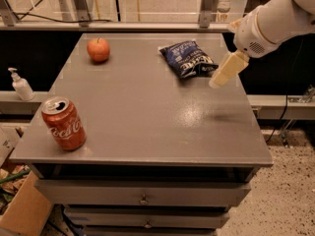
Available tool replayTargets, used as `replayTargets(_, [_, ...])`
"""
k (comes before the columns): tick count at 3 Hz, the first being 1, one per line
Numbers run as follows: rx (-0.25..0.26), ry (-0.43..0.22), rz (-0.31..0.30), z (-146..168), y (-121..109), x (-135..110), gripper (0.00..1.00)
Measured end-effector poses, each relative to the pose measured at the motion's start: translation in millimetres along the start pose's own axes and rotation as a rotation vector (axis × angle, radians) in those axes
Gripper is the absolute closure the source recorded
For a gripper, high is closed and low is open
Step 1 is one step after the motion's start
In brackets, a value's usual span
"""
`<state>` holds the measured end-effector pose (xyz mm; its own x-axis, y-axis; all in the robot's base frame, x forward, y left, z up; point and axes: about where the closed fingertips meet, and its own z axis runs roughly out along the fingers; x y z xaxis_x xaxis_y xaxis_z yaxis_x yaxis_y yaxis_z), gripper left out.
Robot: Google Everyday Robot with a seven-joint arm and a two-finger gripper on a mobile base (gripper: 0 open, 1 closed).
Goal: Move blue chip bag near apple
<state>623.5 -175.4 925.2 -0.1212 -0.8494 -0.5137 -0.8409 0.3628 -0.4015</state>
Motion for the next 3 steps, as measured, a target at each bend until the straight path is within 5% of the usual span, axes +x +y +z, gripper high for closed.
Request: replayTargets(3, [0.008, -0.086, 0.124, 78.8, -40.5, -3.9, 0.00])
